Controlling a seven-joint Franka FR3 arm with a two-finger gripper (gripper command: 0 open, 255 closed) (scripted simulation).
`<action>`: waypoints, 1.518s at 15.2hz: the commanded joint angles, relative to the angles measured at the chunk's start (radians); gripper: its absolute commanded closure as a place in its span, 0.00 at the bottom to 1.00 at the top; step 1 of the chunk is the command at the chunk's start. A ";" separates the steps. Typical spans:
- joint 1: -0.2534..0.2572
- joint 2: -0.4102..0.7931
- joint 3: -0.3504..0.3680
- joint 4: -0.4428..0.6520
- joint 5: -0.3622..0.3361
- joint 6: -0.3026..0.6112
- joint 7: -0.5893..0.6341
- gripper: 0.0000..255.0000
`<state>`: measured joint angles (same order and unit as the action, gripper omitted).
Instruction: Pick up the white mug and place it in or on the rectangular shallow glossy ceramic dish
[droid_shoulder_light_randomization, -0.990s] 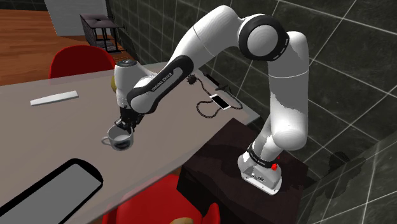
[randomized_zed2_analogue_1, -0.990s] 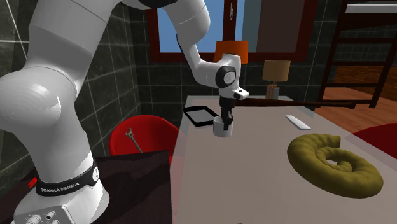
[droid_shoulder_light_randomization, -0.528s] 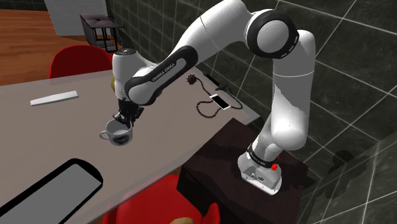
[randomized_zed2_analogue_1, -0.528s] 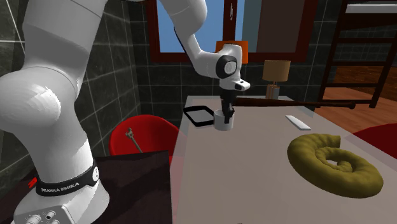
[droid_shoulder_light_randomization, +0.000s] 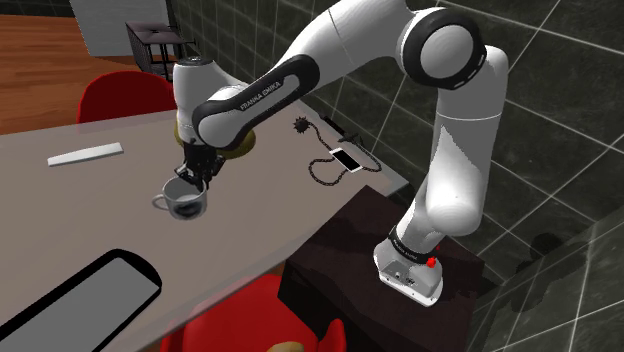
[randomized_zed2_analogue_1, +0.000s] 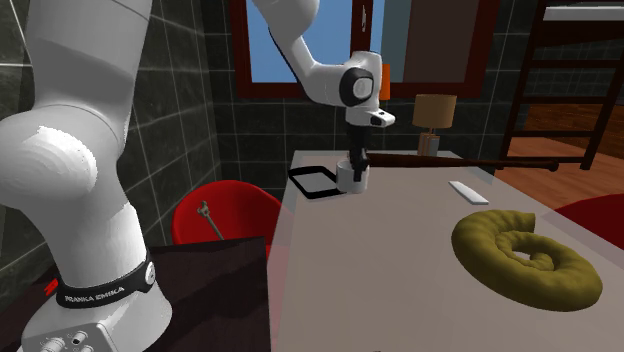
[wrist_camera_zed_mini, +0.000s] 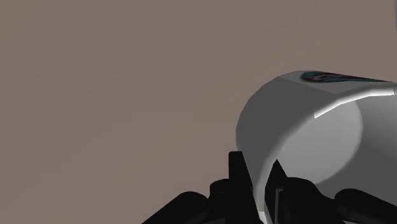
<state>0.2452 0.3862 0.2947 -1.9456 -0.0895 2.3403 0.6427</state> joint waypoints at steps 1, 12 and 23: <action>-0.003 -0.019 0.004 0.003 0.007 -0.022 -0.004 1.00; 0.182 0.132 0.029 0.270 -0.057 -0.141 0.214 1.00; 0.421 0.432 0.022 0.800 -0.124 -0.369 0.383 1.00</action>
<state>0.6402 0.7751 0.3203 -1.2175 -0.2063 1.9989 1.0132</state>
